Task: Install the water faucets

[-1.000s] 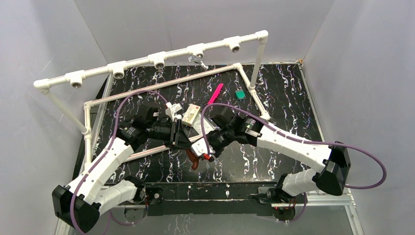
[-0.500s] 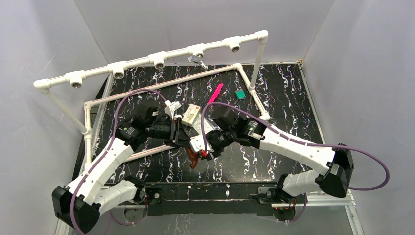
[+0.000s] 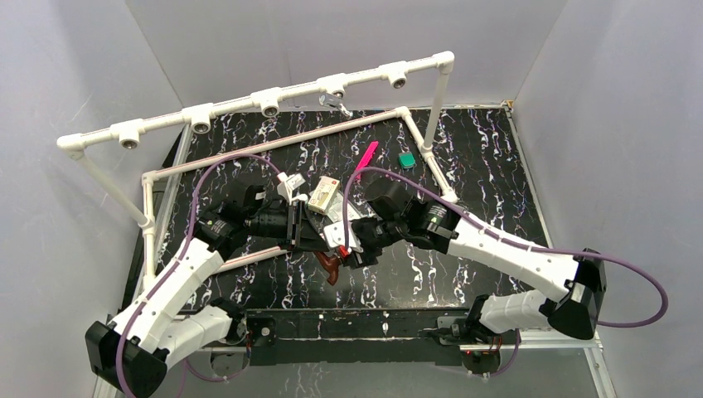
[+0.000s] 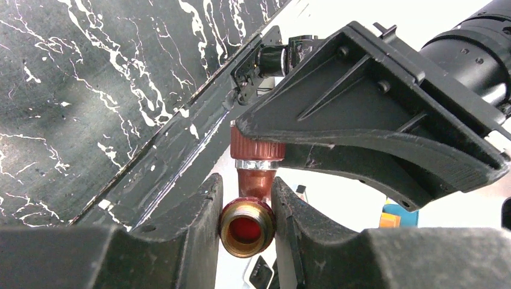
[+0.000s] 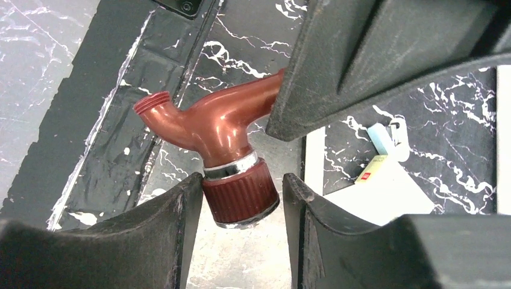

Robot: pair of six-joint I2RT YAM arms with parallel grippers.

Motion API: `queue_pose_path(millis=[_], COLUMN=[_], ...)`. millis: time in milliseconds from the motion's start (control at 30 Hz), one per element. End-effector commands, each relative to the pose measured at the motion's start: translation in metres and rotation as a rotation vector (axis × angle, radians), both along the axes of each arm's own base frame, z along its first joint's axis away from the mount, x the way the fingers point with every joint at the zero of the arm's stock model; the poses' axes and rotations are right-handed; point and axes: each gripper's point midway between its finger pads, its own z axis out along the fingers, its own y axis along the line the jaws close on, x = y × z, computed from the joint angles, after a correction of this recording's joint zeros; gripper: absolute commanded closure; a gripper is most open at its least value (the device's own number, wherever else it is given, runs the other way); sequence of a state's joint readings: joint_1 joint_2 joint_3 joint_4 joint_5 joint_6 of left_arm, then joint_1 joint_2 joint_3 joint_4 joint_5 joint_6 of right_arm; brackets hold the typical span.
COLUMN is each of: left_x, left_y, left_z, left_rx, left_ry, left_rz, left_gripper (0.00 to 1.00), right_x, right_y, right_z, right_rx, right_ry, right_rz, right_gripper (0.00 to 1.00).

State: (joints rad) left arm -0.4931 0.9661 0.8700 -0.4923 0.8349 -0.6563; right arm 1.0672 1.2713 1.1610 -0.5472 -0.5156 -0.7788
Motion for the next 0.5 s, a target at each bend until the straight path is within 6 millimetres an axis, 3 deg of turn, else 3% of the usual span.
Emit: queue_pose_path(millis=[0, 167, 467], left_x=[-0.01, -0.008, 0.002], left_y=[0.0, 0.002, 0.003], left_z=[0.004, 0.004, 0.006], left_rx=[-0.029, -0.022, -0.01], left_ry=[0.005, -0.008, -0.038], left_rz=[-0.028, -0.005, 0.057], left_gripper=[1.0, 1.0, 1.0], right_x=[0.008, 0.018, 0.041], right_y=[-0.003, -0.013, -0.035], right_z=[0.014, 0.021, 0.037], right_rx=[0.035, 0.047, 0.143], right_ry=[-0.007, -0.019, 0.08], right_rz=[-0.074, -0.155, -0.39], right_gripper=[0.41, 0.4, 0.28])
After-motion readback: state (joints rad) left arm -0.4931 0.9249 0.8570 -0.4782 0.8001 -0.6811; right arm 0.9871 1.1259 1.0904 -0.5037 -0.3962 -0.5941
